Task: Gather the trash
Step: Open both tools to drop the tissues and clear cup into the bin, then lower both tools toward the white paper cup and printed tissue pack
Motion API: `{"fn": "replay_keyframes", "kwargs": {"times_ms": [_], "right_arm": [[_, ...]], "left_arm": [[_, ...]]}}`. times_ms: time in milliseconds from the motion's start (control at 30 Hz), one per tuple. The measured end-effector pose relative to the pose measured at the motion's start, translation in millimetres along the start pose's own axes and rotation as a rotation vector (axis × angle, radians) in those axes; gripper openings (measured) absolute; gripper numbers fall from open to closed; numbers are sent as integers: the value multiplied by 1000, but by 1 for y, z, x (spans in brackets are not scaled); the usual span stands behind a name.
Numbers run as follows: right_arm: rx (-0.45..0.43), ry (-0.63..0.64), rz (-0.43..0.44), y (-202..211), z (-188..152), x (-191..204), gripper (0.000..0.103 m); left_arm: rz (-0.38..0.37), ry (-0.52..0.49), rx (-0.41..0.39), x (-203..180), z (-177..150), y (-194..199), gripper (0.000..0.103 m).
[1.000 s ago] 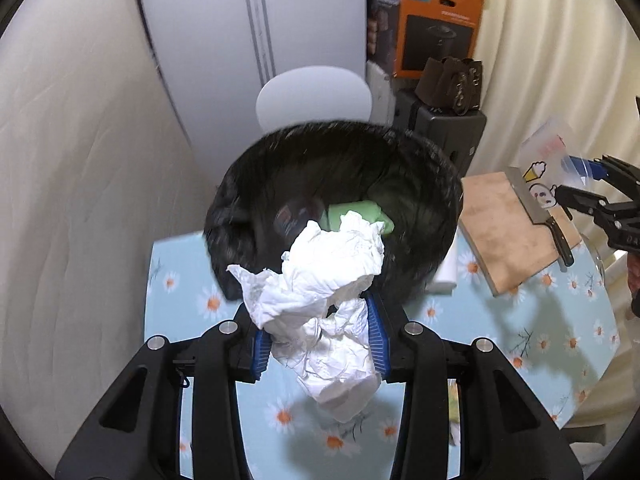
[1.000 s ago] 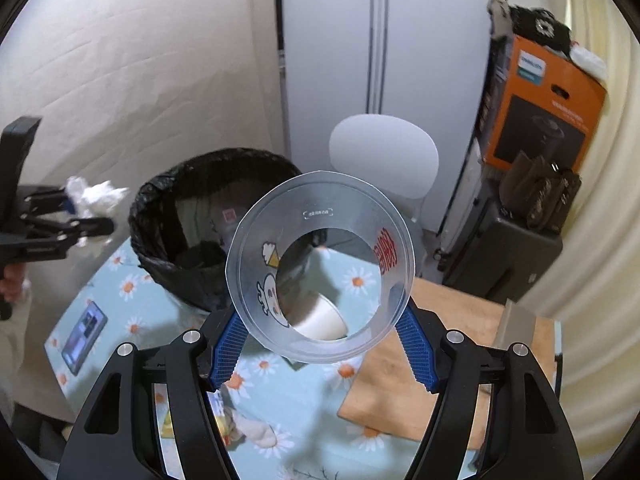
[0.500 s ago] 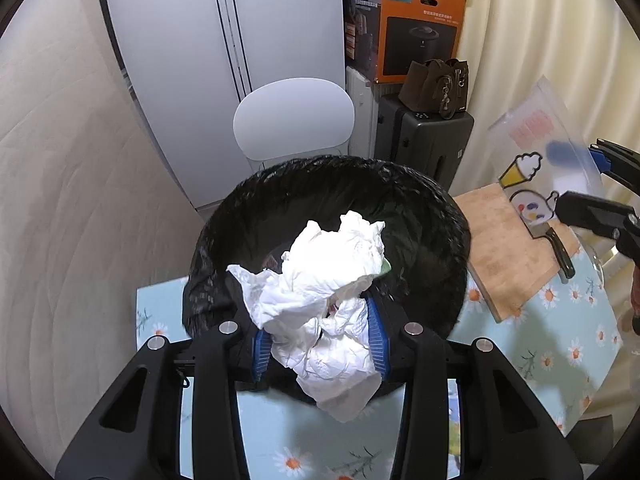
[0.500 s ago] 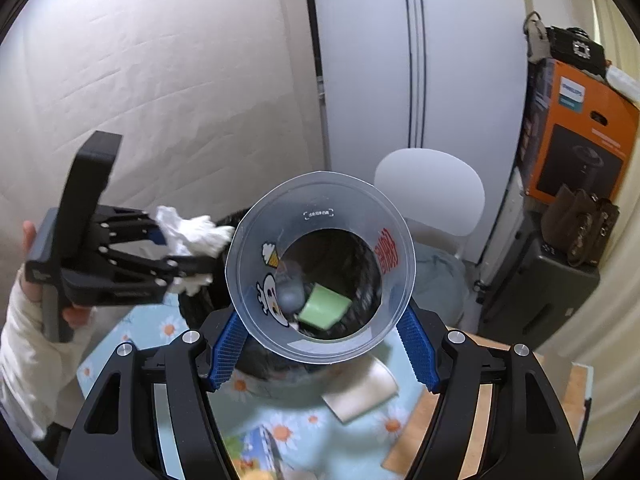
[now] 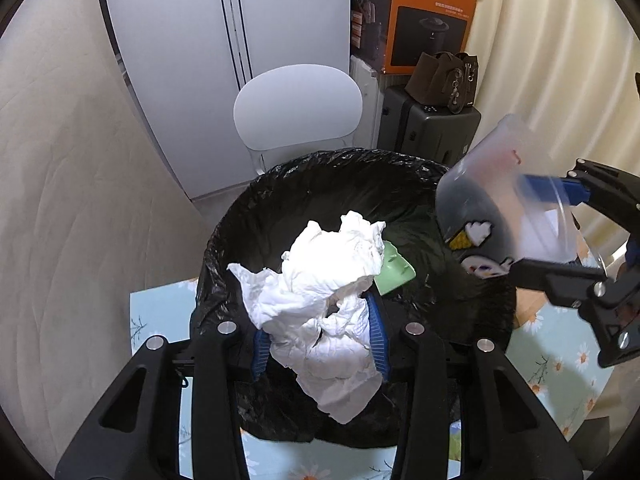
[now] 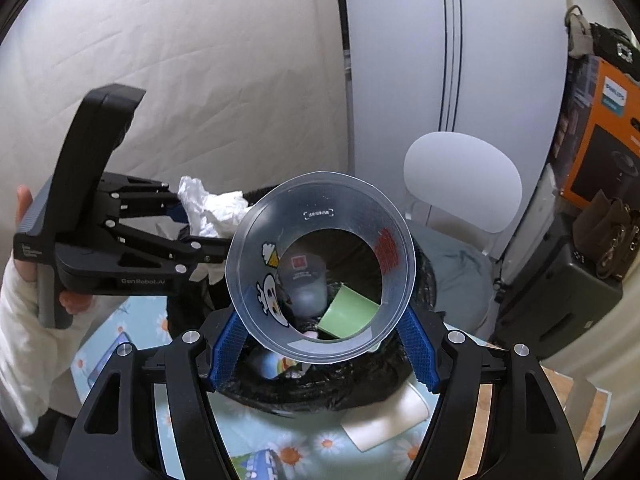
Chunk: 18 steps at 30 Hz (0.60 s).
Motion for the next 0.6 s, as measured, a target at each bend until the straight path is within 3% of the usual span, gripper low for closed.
{"fn": "replay_keyframes", "kwargs": {"times_ms": [33, 100, 133, 267, 400, 500, 600], "right_arm": [[4, -1, 4, -3, -1, 0, 68], [18, 8, 12, -9, -4, 0, 80], [10, 17, -2, -9, -6, 0, 84], [2, -9, -24, -3, -11, -4, 88], [-16, -20, -40, 5, -14, -9, 89], [-15, -35, -54, 12, -16, -17, 89], [-24, -45, -66, 22, -21, -26, 89]], "left_arm": [[3, -4, -6, 0, 0, 0, 51], [39, -10, -22, 1, -1, 3, 90], [69, 0, -33, 2, -3, 8, 94], [23, 37, -31, 3, -11, 16, 97], [63, 20, -37, -2, -18, 25, 97], [41, 61, -50, -7, -28, 34, 97], [67, 78, -54, -14, -39, 39, 97]]}}
Point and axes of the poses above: each gripper's, at about its wrist camera, not at the fingertips, and y roughly against the way its jaws point, x to its left, z to its top, the point moved 1 cm from there along -y, roughly the way its jaws point, and after that the axes turned 15 degrees about -y, right-handed, at the moved point
